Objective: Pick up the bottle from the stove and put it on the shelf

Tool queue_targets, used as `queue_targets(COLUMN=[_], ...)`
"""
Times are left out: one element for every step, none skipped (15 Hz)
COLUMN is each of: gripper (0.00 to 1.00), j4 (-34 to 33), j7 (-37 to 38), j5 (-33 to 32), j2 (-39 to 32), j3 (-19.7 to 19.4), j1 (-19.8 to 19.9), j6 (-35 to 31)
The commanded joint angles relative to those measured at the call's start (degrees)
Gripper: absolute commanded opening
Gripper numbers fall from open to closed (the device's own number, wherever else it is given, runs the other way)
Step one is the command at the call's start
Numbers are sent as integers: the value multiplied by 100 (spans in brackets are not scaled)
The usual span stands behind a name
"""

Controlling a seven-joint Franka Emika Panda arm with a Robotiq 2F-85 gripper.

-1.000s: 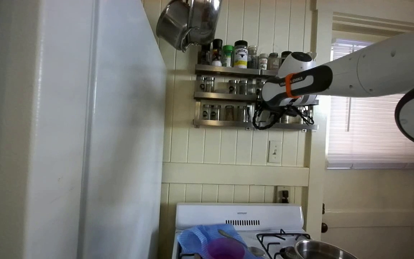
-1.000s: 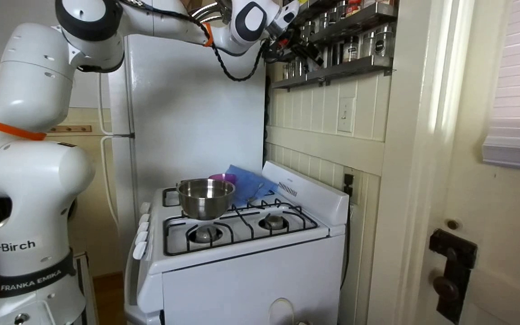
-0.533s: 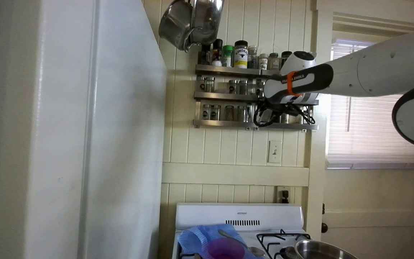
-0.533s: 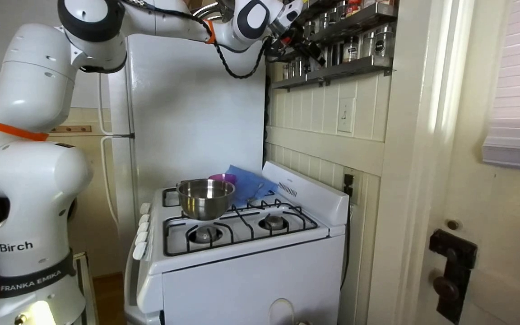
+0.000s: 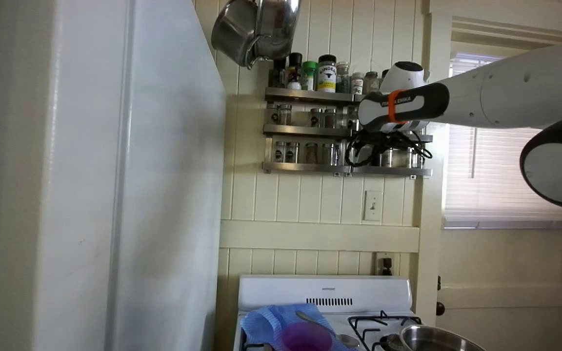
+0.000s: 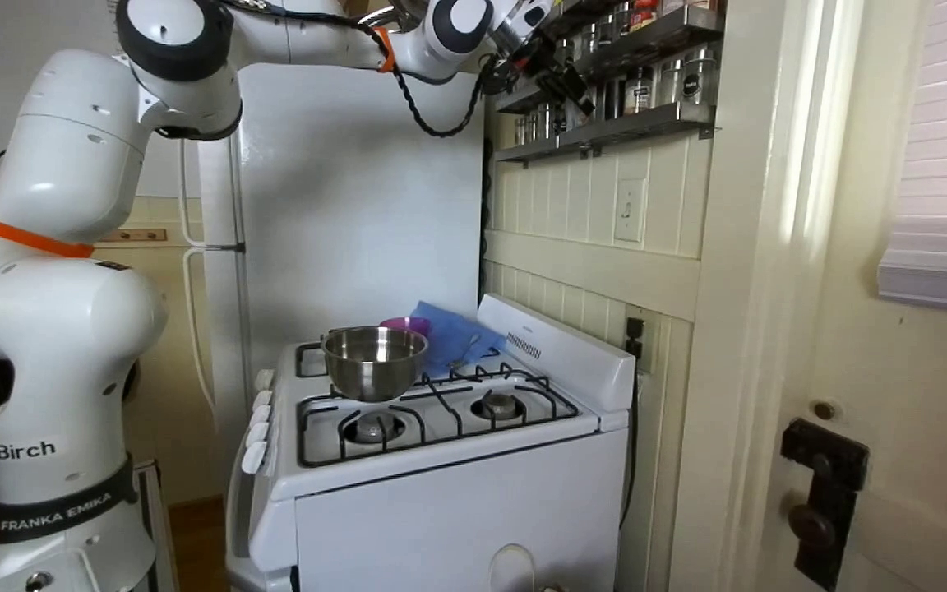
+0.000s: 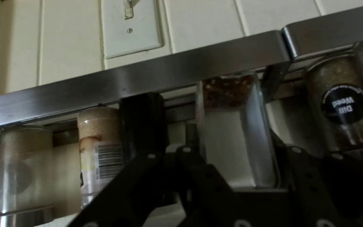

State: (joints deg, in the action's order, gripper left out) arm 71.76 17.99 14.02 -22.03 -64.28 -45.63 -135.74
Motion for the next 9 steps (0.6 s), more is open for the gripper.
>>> queue_targets(gripper=[24, 24, 24, 24, 24, 24, 24, 24, 24], j4=[-437, -492, -535, -597, -647, -684, -726, -761, -798], j7=[-164, -198, -242, -271, -307, -347, -383, -414, -443], j5=[57, 75, 101, 116, 156, 190, 225, 262, 285], j2=[-188, -230, -264, -295, -317, -330, -345, -361, -377], j3=[108, 136, 175, 212, 274, 342, 414, 487, 552], j1=[283, 337, 395, 452, 525, 591, 661, 733, 796], j6=[401, 435, 457, 497, 517, 516, 530, 542, 546])
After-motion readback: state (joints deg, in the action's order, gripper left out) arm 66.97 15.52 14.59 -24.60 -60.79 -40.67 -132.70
